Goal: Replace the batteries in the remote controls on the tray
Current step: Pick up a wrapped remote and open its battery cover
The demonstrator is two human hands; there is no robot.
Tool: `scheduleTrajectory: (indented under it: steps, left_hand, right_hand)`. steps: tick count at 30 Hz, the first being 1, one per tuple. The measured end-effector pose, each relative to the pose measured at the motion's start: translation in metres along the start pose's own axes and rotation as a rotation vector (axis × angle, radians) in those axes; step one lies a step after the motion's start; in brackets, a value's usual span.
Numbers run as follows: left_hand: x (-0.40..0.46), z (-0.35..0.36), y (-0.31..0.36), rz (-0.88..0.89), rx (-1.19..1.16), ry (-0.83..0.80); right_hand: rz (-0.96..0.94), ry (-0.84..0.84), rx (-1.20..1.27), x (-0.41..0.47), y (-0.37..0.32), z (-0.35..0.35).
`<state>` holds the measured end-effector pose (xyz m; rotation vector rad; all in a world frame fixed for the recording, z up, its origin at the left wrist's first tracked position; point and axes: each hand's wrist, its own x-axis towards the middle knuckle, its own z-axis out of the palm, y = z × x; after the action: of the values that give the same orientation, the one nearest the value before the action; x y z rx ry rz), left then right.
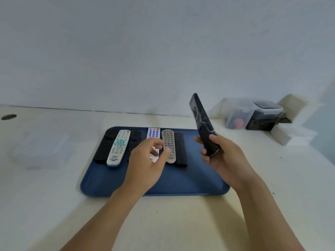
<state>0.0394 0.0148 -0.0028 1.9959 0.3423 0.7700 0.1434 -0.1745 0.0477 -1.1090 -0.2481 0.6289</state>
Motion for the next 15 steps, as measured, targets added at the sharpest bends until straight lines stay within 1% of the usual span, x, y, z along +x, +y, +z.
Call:
scheduleTrajectory:
  steps: [1, 2, 3, 4, 5, 6, 7, 8, 9, 10, 11, 13, 15]
  left_hand:
    - [0.002, 0.000, 0.005, -0.123, -0.166, -0.031]
    - [0.003, -0.002, 0.016, -0.249, -0.376, -0.090]
    - [0.005, -0.004, 0.023, -0.355, -0.569, -0.167]
    - [0.005, -0.007, 0.028, -0.400, -0.717, -0.226]
    - [0.005, -0.011, 0.032, -0.397, -0.808, -0.260]
    - [0.004, -0.013, 0.037, -0.382, -0.848, -0.258]
    - [0.004, -0.015, 0.039, -0.370, -0.851, -0.222]
    - [0.003, -0.018, 0.039, -0.377, -0.850, -0.164]
    - [0.004, -0.020, 0.039, -0.405, -0.870, -0.114]
    - [0.006, -0.021, 0.038, -0.446, -0.903, -0.088]
    - [0.008, -0.023, 0.036, -0.496, -0.944, -0.085]
    - [0.013, -0.025, 0.032, -0.580, -0.959, -0.127]
    - [0.020, -0.018, 0.027, -0.621, -0.955, -0.180]
  right_hand:
    - [0.071, -0.156, 0.207, 0.000, 0.004, 0.004]
    - [0.157, -0.288, 0.338, -0.002, 0.007, 0.011]
    - [0.230, -0.366, 0.406, -0.002, 0.014, 0.017]
    - [0.289, -0.401, 0.408, -0.004, 0.022, 0.027]
    - [0.333, -0.407, 0.354, -0.006, 0.028, 0.036]
    - [0.335, -0.382, 0.244, -0.007, 0.031, 0.044]
    - [0.295, -0.347, 0.074, -0.008, 0.033, 0.050]
    - [0.218, -0.305, -0.150, -0.007, 0.035, 0.055]
    - [0.100, -0.260, -0.396, -0.006, 0.035, 0.056]
    - [-0.051, -0.209, -0.610, -0.005, 0.034, 0.056]
    - [-0.207, -0.143, -0.756, -0.002, 0.034, 0.054]
    - [-0.475, -0.057, -0.866, 0.004, 0.037, 0.051]
    - [-0.675, -0.119, -0.938, 0.012, 0.048, 0.052]
